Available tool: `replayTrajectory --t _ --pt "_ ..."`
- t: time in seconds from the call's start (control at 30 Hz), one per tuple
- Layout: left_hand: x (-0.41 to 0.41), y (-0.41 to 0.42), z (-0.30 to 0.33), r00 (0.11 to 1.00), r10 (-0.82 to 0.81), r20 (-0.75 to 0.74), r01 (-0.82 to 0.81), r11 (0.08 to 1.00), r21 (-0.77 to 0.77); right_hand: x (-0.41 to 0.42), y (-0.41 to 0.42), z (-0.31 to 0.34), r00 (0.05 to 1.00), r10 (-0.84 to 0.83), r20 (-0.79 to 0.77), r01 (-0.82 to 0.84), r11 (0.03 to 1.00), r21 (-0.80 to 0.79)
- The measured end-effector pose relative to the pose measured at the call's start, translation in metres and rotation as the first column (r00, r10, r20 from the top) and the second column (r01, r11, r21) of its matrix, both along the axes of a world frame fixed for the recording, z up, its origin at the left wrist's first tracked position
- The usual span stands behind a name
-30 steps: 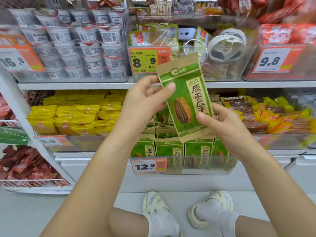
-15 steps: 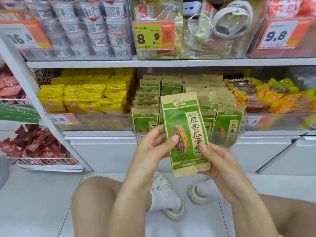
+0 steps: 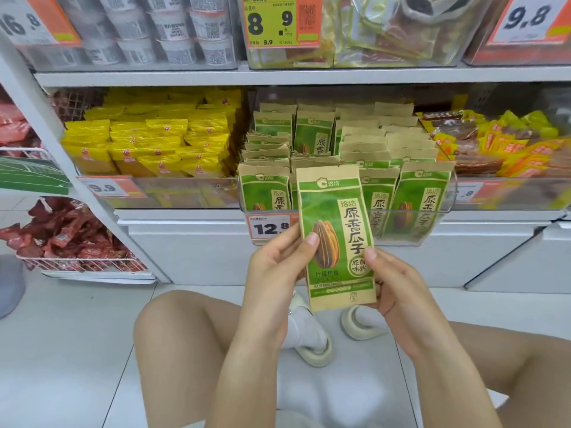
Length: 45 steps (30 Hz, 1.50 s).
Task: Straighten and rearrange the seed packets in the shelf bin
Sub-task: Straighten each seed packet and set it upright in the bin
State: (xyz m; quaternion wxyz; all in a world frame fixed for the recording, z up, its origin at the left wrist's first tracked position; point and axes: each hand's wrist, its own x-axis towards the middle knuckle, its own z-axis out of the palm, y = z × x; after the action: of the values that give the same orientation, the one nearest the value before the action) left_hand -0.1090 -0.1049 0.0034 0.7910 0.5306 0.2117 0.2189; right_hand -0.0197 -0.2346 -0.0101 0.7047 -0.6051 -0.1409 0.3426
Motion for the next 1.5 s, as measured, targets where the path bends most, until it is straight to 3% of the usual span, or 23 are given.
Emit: replayTrajectory --t 0.37,0.53,0.7,0.8,0.87,0.93,1.0,1.13,1.27,1.5 --pt "-0.001 -0.001 -0.003 0.992 0.094 -0.087 -0.099 0.994 -0.053 -0.003 0.001 0.002 0.999 0.002 0.034 -0.001 1.0 -0.025" --pt "0.0 -0.003 -0.002 0.983 0.143 -0.111 -0.139 0.989 0.041 -0.005 0.003 0.005 0.996 -0.041 0.084 0.038 0.998 0.045" --pt "0.003 -0.015 0.005 0.996 0.085 -0.04 -0.081 0.993 0.09 -0.016 0.009 0.011 0.922 -0.127 0.366 0.141 0.99 -0.012" --pt "0.003 -0.017 0.005 0.999 0.044 0.006 -0.044 0.997 0.066 -0.022 0.011 0.015 0.821 -0.029 0.57 0.151 0.974 -0.167" --pt "0.002 -0.015 0.003 0.999 0.039 0.002 -0.039 0.998 0.045 -0.022 0.01 0.018 0.783 0.079 0.617 0.103 0.962 -0.254" --pt "0.0 -0.011 -0.002 1.0 0.024 -0.014 -0.024 1.0 0.018 -0.018 0.007 0.02 0.817 0.138 0.56 0.015 0.966 -0.259" --pt "-0.003 -0.007 -0.006 0.999 -0.028 -0.03 0.028 0.999 -0.016 -0.014 0.005 0.022 0.881 0.106 0.461 -0.04 0.988 -0.151" --pt "-0.005 -0.006 -0.012 0.985 -0.165 -0.055 0.164 0.986 -0.023 -0.003 0.014 0.026 0.923 -0.107 0.37 0.108 0.994 0.018" --pt "-0.002 -0.011 -0.012 0.964 -0.257 -0.062 0.257 0.966 -0.015 0.001 0.031 0.033 0.935 -0.082 0.346 0.099 0.994 -0.034" --pt "-0.002 -0.01 -0.013 0.953 -0.302 -0.029 0.301 0.953 -0.036 0.0 0.037 0.035 0.952 -0.171 0.253 0.157 0.985 0.074"
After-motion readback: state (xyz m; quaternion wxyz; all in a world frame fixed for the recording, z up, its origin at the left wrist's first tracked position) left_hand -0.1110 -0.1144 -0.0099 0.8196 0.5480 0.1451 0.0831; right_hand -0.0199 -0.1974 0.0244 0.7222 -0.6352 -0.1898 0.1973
